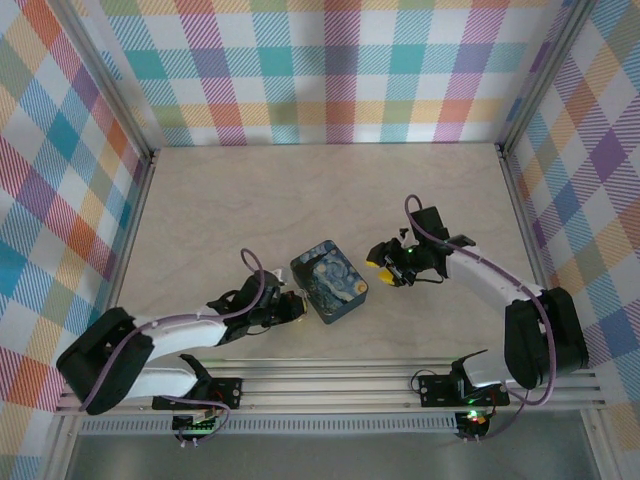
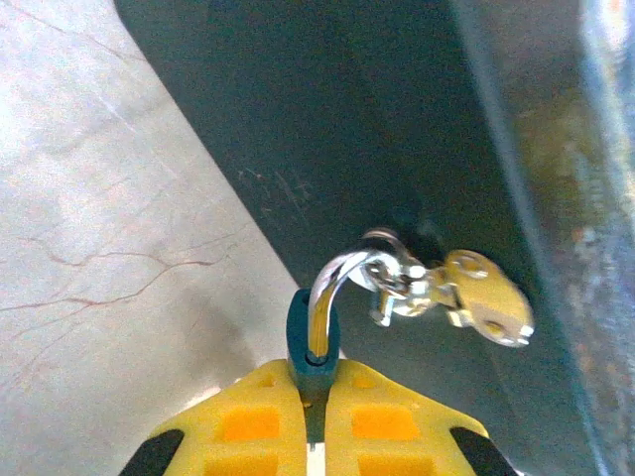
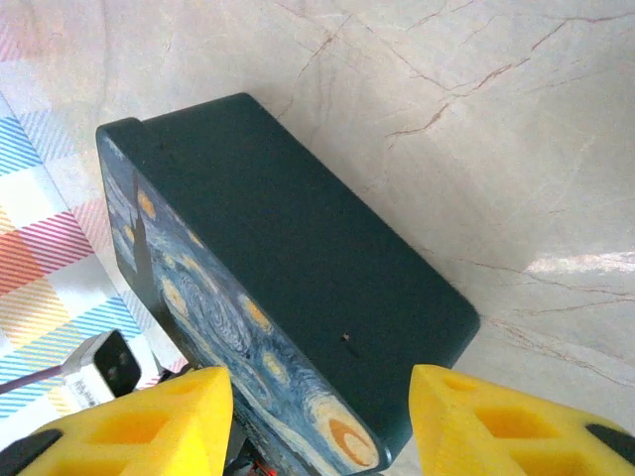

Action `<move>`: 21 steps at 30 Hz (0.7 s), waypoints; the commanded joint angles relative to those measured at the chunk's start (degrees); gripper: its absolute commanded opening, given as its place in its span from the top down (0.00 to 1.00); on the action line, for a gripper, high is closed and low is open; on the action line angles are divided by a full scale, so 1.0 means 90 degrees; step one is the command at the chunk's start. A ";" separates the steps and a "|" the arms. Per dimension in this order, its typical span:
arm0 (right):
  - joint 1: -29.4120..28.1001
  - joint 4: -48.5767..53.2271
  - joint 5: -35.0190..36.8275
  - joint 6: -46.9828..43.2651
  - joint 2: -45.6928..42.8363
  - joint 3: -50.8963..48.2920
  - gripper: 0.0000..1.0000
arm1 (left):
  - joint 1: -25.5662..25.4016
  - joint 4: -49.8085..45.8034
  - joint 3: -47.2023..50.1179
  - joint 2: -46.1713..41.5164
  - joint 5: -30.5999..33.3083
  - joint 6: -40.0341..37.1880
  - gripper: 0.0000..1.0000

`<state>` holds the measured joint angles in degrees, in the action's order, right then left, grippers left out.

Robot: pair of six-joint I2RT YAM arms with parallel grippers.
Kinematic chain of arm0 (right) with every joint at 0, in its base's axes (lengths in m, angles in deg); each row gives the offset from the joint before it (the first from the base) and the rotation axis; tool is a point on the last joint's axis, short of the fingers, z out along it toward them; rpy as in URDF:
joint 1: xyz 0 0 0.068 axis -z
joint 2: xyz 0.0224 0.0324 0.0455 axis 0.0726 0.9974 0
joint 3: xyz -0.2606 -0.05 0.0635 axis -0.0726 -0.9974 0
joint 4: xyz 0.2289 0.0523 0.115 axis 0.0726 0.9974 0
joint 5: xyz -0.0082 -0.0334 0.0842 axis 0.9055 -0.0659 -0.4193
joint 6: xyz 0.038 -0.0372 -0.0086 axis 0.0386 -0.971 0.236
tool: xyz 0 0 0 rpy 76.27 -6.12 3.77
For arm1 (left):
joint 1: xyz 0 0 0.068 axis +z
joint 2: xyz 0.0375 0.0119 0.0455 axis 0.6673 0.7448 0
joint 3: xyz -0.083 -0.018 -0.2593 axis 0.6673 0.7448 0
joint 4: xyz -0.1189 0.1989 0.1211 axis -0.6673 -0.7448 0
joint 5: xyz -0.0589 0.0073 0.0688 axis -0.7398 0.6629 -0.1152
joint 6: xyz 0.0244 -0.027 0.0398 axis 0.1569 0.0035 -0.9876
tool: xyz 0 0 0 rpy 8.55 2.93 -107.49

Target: Unlock a padlock with a key

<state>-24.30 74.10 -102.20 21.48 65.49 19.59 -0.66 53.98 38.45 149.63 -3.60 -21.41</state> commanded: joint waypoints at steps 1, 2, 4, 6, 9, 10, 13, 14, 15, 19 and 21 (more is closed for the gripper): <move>0.0060 -0.0099 0.0045 0.0107 -0.0134 -0.0108 0.49 | 0.0151 -0.0518 0.0067 -0.0433 0.0194 -0.0239 1.00; 0.0060 -0.0119 0.0046 0.0118 -0.0124 -0.0112 0.49 | 0.0190 -0.0605 0.0085 -0.0523 0.0189 -0.0269 1.00; 0.0060 -0.0125 0.0051 0.0128 -0.0095 -0.0088 0.49 | 0.0249 -0.0717 0.0128 -0.0662 0.0171 -0.0273 1.00; 0.0063 -0.0144 0.0051 0.0128 -0.0066 -0.0075 0.49 | 0.0309 -0.0843 0.0148 -0.0747 0.0172 -0.0230 1.00; 0.0059 -0.0193 0.0047 0.0156 -0.0016 -0.0066 0.49 | 0.0402 -0.0883 0.0163 -0.0788 0.0125 -0.0139 1.00; 0.0061 -0.0214 0.0033 0.0167 0.0008 -0.0061 0.49 | 0.0441 -0.0882 0.0162 -0.0788 0.0118 -0.0082 1.00; 0.0068 -0.0247 0.0003 0.0186 0.0052 -0.0025 0.49 | 0.0596 -0.1046 0.0095 -0.0783 0.0147 0.0000 1.00; 0.0061 -0.0228 0.0002 0.0169 0.0053 -0.0001 0.49 | 0.0665 -0.1123 0.0058 -0.0798 0.0140 0.0018 1.00; 0.0060 -0.0197 0.0002 0.0158 0.0058 0.0027 0.49 | 0.0725 -0.1172 0.0023 -0.0811 0.0119 0.0021 1.00; 0.0060 0.0067 0.0091 -0.0036 0.0058 0.0239 0.49 | 0.1004 -0.1409 -0.0163 -0.0922 -0.0021 -0.0029 1.00; 0.0065 0.0202 0.0147 -0.0158 0.0038 0.0338 0.49 | 0.1115 -0.1444 -0.0273 -0.0968 -0.0148 -0.0065 1.00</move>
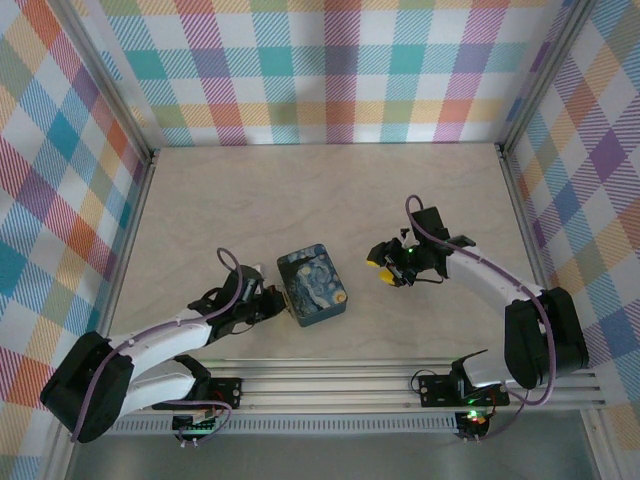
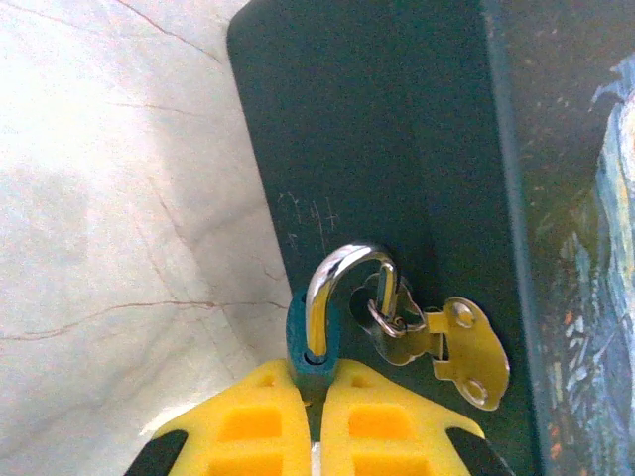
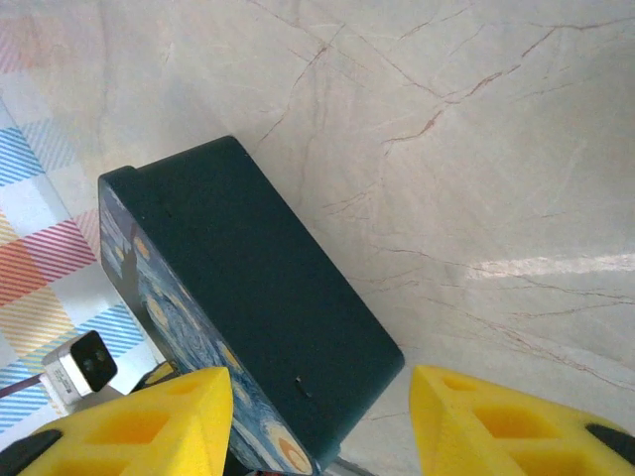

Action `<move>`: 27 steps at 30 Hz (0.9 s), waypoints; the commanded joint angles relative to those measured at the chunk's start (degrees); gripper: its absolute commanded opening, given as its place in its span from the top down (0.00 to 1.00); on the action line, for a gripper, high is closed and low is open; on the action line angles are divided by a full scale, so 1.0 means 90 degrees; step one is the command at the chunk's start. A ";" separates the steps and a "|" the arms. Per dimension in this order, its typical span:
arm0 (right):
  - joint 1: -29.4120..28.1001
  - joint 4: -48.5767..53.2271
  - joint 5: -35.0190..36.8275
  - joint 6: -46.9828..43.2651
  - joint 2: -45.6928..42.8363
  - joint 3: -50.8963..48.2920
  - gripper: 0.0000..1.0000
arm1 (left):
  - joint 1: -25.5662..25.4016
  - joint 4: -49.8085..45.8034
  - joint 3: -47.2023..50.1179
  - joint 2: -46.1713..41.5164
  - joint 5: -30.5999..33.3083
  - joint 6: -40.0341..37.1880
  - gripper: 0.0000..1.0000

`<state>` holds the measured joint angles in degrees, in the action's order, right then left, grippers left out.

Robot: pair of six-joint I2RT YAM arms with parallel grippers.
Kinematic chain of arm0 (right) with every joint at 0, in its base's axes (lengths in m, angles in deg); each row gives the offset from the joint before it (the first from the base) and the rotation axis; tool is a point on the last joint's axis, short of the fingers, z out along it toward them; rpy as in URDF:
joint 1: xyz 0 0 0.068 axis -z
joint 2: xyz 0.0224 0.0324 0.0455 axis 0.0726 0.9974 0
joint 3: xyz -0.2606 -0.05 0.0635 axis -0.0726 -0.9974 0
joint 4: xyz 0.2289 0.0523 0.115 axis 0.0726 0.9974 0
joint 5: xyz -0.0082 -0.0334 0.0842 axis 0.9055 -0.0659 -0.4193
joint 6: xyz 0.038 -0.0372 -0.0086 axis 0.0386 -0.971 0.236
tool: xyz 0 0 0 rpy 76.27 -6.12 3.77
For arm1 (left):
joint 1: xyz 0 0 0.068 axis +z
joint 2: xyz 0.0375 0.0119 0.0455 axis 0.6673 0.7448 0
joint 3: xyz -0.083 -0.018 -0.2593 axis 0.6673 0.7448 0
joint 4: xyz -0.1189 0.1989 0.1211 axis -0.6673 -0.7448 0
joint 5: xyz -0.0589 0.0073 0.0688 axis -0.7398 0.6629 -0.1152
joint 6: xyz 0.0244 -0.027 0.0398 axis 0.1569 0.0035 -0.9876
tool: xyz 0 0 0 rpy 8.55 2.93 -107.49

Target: Unlock a padlock with a key

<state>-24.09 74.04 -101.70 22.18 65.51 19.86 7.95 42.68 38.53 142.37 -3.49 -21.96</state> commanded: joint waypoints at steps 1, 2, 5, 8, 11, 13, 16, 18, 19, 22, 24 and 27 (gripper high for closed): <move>0.0036 0.0277 0.0118 -0.0283 0.0036 0.0352 0.49 | 0.0209 -0.0180 -0.0330 -0.0179 -0.0231 -0.0023 1.00; 0.0036 0.0312 0.0138 -0.0323 0.0026 0.0371 0.49 | 0.0255 -0.0192 -0.0387 -0.0184 -0.0296 -0.0035 1.00; 0.0037 0.0315 0.0149 -0.0337 0.0021 0.0385 0.49 | 0.0357 -0.0371 -0.0611 -0.0208 -0.0346 -0.0164 1.00; 0.0035 0.0307 0.0155 -0.0359 0.0038 0.0409 0.49 | 0.0515 -0.0685 -0.0831 -0.0256 -0.0319 -0.0371 1.00; 0.0039 0.0389 0.0191 -0.0495 0.0088 0.0547 0.49 | 0.0934 -0.1160 -0.1102 -0.0166 -0.0514 -0.0692 1.00; 0.0036 0.0503 0.0229 -0.0638 0.0150 0.0705 0.50 | 0.1247 -0.1432 -0.1333 -0.0023 -0.0764 -0.0916 1.00; 0.0031 0.0711 0.0338 -0.0870 0.0216 0.0949 0.51 | 0.1638 -0.2145 -0.1859 0.0284 -0.1005 -0.1403 1.00; -0.0023 0.0960 0.0538 -0.1125 0.0253 0.1143 0.52 | 0.1902 -0.2698 -0.2271 0.0556 -0.1078 -0.1710 1.00; -0.0082 0.1138 0.0697 -0.1305 0.0284 0.1282 0.52 | 0.2058 -0.2967 -0.2477 0.0739 -0.1123 -0.1933 1.00; -0.0322 0.1700 0.1182 -0.1873 0.0468 0.1729 0.52 | 0.2436 -0.3746 -0.3108 0.1404 -0.1082 -0.2505 1.00; -0.0481 0.1983 0.1465 -0.2181 0.0614 0.2009 0.52 | 0.2610 -0.4161 -0.3482 0.1824 -0.0880 -0.2834 1.00; -0.0725 0.2274 0.1827 -0.2547 0.0886 0.2427 0.52 | 0.2751 -0.4615 -0.4005 0.2424 -0.0494 -0.3287 1.00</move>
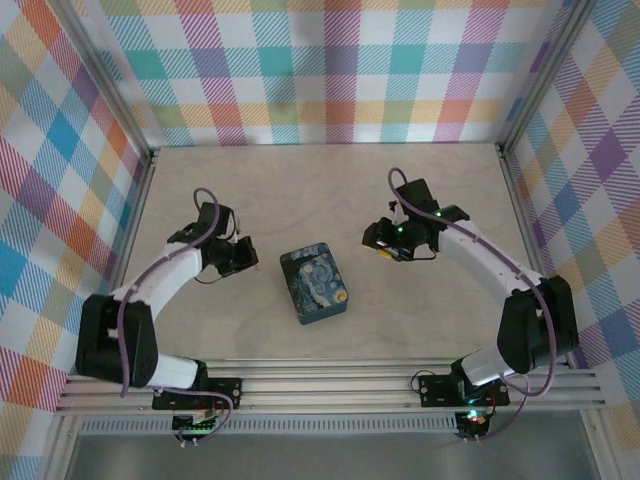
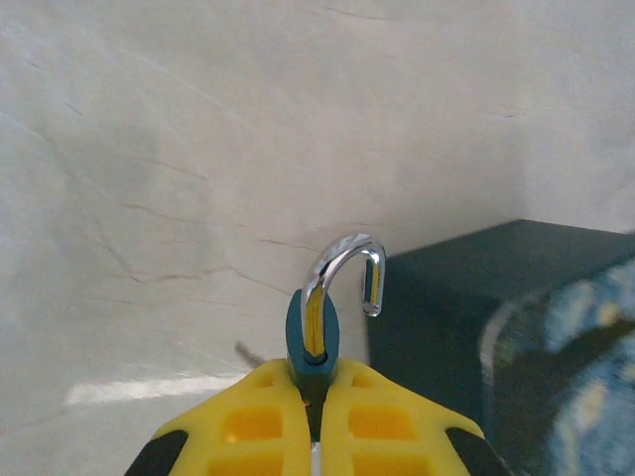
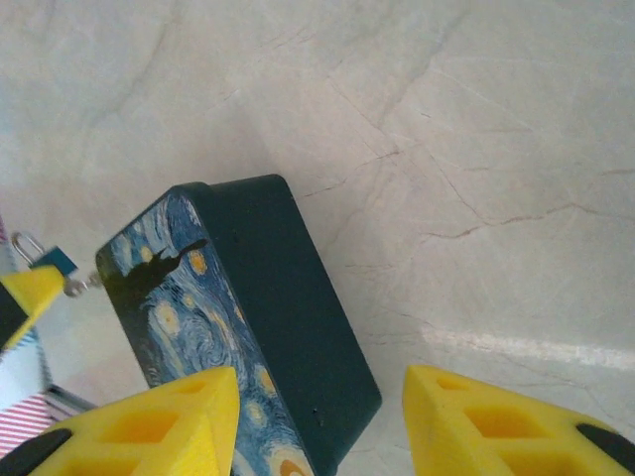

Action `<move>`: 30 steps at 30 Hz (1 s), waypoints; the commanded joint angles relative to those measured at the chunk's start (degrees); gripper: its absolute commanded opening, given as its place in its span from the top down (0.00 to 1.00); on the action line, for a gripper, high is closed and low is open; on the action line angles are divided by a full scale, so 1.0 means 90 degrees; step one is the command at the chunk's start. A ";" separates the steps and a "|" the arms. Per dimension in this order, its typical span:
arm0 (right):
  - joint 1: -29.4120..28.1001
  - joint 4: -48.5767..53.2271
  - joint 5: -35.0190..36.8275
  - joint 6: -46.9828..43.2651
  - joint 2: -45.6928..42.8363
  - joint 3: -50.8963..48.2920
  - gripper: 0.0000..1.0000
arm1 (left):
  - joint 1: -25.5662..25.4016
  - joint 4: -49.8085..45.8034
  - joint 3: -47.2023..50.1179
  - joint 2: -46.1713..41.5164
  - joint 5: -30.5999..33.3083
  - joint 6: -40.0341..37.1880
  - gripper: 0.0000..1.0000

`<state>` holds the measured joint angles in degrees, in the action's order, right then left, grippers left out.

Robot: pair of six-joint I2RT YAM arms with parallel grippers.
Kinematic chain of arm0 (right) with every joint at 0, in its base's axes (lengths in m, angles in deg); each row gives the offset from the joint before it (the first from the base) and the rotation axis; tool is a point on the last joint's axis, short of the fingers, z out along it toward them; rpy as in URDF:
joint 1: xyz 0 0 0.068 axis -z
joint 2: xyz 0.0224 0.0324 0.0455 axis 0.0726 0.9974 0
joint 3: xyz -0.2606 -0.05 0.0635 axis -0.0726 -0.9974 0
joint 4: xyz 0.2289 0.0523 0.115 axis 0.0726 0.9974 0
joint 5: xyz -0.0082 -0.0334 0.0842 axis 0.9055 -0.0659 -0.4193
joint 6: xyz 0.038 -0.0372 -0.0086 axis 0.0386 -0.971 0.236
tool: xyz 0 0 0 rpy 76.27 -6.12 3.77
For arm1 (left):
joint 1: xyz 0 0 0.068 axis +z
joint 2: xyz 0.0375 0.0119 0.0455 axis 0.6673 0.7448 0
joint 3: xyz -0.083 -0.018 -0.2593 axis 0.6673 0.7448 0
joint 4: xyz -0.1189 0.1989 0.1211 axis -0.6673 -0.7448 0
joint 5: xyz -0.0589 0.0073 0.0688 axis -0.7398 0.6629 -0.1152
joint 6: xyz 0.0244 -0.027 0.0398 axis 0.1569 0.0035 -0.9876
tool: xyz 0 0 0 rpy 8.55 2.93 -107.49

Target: Unlock a padlock with a key

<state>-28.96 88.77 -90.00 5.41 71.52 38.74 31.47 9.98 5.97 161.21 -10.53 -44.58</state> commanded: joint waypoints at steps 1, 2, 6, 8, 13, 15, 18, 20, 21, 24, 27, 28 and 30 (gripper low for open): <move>-0.0288 0.0711 0.0660 -0.0799 0.0331 0.0490 0.52 | 0.0166 -0.1113 -0.0566 0.0558 0.0443 -0.0897 1.00; -0.0391 0.0781 0.0773 -0.0928 0.0452 0.0650 0.52 | 0.0196 -0.1222 -0.0732 0.0755 0.0573 -0.1013 1.00; -0.0732 0.1054 0.1150 -0.1382 0.1057 0.1264 0.52 | 0.0294 -0.1424 -0.1227 0.1447 0.1005 -0.1309 1.00; -0.0845 0.1083 0.1244 -0.1544 0.1363 0.1504 0.52 | 0.0325 -0.1508 -0.1456 0.1766 0.1226 -0.1436 1.00; -0.0885 0.0885 0.1313 -0.1795 0.1978 0.1831 0.52 | 0.0382 -0.1571 -0.1917 0.2442 0.1464 -0.1738 1.00; -0.0887 0.0821 0.1356 -0.1870 0.2212 0.1977 0.52 | 0.0381 -0.1612 -0.2102 0.2669 0.1530 -0.1842 1.00; -0.0850 0.0772 0.1403 -0.1936 0.2510 0.2261 0.52 | 0.0382 -0.1710 -0.2363 0.2876 0.1689 -0.1939 0.92; -0.0765 0.0658 0.1357 -0.1902 0.2650 0.2385 0.51 | 0.0383 -0.1745 -0.2500 0.2906 0.1756 -0.1978 0.80; -0.0710 0.0613 0.1350 -0.1878 0.2686 0.2418 0.50 | 0.0383 -0.1769 -0.2547 0.2890 0.1773 -0.1998 0.76; -0.0417 0.0479 0.1342 -0.1790 0.2686 0.2467 0.47 | 0.0387 -0.1878 -0.2734 0.2764 0.1889 -0.2087 0.62; -0.0055 0.0438 0.1364 -0.1853 0.2493 0.2465 0.49 | 0.0389 -0.2021 -0.2999 0.2550 0.2151 -0.2223 0.29; 0.0067 0.0434 0.1437 -0.1939 0.2389 0.2452 0.49 | 0.0388 -0.2064 -0.3090 0.2465 0.2269 -0.2282 0.20; 0.0260 0.0411 0.1641 -0.2142 0.2155 0.2395 0.47 | 0.0393 -0.2033 -0.3216 0.2242 0.2507 -0.2374 0.11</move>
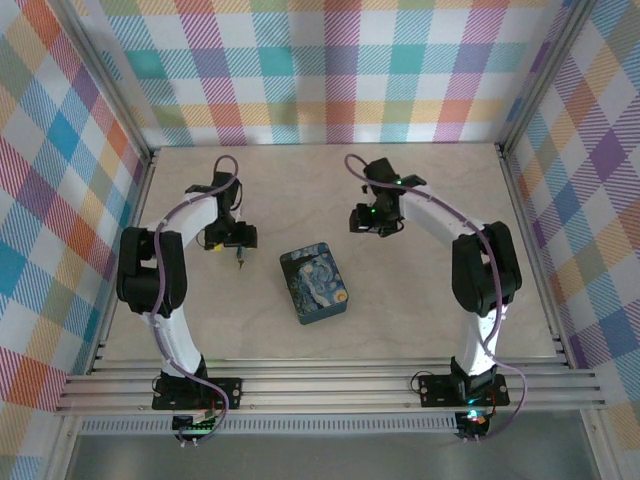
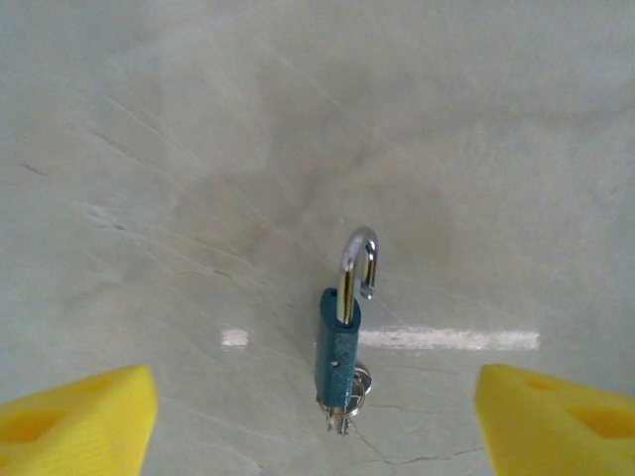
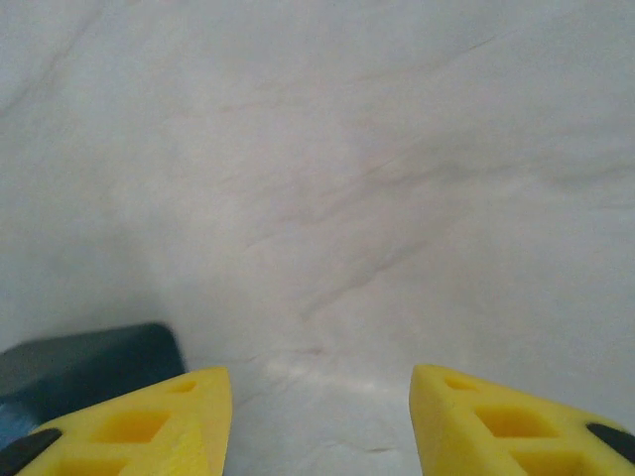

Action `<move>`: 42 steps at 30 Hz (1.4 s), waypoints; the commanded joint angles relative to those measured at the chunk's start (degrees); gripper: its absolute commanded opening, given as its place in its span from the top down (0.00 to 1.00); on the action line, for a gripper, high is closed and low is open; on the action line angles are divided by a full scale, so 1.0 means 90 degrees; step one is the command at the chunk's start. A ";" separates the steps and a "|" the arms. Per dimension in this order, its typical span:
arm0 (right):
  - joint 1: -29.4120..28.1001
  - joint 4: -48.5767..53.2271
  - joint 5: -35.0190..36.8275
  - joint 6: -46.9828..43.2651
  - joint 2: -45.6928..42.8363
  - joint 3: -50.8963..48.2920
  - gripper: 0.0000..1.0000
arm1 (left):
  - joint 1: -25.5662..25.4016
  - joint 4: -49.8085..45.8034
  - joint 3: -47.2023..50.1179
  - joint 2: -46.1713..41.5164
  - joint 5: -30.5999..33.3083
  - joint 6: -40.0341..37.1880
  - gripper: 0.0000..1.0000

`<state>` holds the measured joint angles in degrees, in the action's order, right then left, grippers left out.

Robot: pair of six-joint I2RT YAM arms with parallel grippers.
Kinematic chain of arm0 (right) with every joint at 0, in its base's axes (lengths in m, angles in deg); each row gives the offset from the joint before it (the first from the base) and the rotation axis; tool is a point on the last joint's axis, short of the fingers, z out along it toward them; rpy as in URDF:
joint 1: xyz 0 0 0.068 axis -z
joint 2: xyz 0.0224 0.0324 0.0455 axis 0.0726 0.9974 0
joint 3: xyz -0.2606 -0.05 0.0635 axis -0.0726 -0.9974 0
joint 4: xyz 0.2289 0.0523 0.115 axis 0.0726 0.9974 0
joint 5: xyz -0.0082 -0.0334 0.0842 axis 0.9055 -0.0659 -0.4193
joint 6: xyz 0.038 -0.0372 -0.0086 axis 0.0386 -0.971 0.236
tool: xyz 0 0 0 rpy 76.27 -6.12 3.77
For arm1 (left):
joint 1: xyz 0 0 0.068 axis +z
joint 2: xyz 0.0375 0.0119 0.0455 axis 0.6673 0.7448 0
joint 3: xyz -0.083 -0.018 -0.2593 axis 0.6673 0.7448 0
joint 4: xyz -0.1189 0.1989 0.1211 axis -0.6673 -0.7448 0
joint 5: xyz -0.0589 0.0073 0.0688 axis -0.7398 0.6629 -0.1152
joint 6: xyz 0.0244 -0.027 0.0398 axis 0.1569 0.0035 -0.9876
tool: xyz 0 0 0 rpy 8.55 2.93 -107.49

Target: Unlock a padlock with a key

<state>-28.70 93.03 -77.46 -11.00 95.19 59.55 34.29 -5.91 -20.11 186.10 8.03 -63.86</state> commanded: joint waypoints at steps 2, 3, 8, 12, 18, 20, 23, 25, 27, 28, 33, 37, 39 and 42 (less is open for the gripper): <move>0.0440 -0.0160 0.0532 -0.0492 -0.0827 -0.0085 0.42 | 0.0080 -0.0048 -0.0355 -0.0920 0.0683 -0.0333 0.04; 0.0535 -0.0240 0.0647 -0.0534 -0.1011 -0.0202 0.41 | 0.0079 0.0083 -0.0357 -0.1102 0.0787 -0.0391 0.02; 0.1344 -0.1205 0.1023 -0.0522 -0.2509 -0.1352 0.22 | 0.0070 0.0787 -0.0274 -0.2124 0.1456 -0.0969 0.00; 0.1810 -0.2227 0.1530 -0.0814 -0.3621 -0.2570 0.02 | 0.0084 0.1955 0.0593 -0.3105 0.1467 -0.1656 0.00; 0.2249 -0.3560 0.1671 -0.1192 -0.4514 -0.4095 0.00 | 0.0118 0.4003 0.2439 -0.4527 0.0501 -0.1819 0.00; 0.2248 -0.4460 0.1985 -0.1405 -0.4787 -0.4807 0.00 | 0.0123 0.4380 0.2979 -0.4749 0.0448 -0.1517 0.00; 0.2258 -0.6122 0.2007 -0.1947 -0.5199 -0.5954 0.00 | 0.0137 0.5040 0.3891 -0.5007 0.0402 -0.1046 0.00; 0.2281 -0.6929 0.1726 -0.2312 -0.5269 -0.6495 0.00 | 0.0143 0.5476 0.4476 -0.5218 0.0454 -0.0810 0.00; 0.2334 -0.7109 0.1473 -0.2406 -0.5133 -0.6690 0.00 | 0.0144 0.5935 0.5028 -0.5314 0.0606 -0.0664 0.00; 0.2358 -0.7282 0.1319 -0.2423 -0.5044 -0.6787 0.00 | 0.0147 0.6178 0.5305 -0.5321 0.0663 -0.0640 0.00; 0.2364 -0.8806 0.1099 -0.2586 -0.4565 -0.7438 0.00 | 0.0141 0.7552 0.6382 -0.5056 0.0733 -0.0498 0.00; 0.2439 -0.9797 0.0914 -0.2513 -0.3795 -0.7718 0.00 | 0.0143 0.9131 0.6909 -0.4333 0.0700 -0.0420 0.00; 0.2479 -0.9652 0.0943 -0.2287 -0.3712 -0.7593 0.00 | 0.0147 0.9460 0.6807 -0.3994 0.0634 -0.0625 0.00; 0.2496 -1.0736 0.0861 -0.2218 -0.2971 -0.7762 0.00 | 0.0172 1.0150 0.6652 -0.3334 0.0853 -0.0634 0.00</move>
<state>-6.73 8.75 -67.75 -32.03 64.77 -9.58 34.92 73.37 41.26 153.28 14.26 -69.17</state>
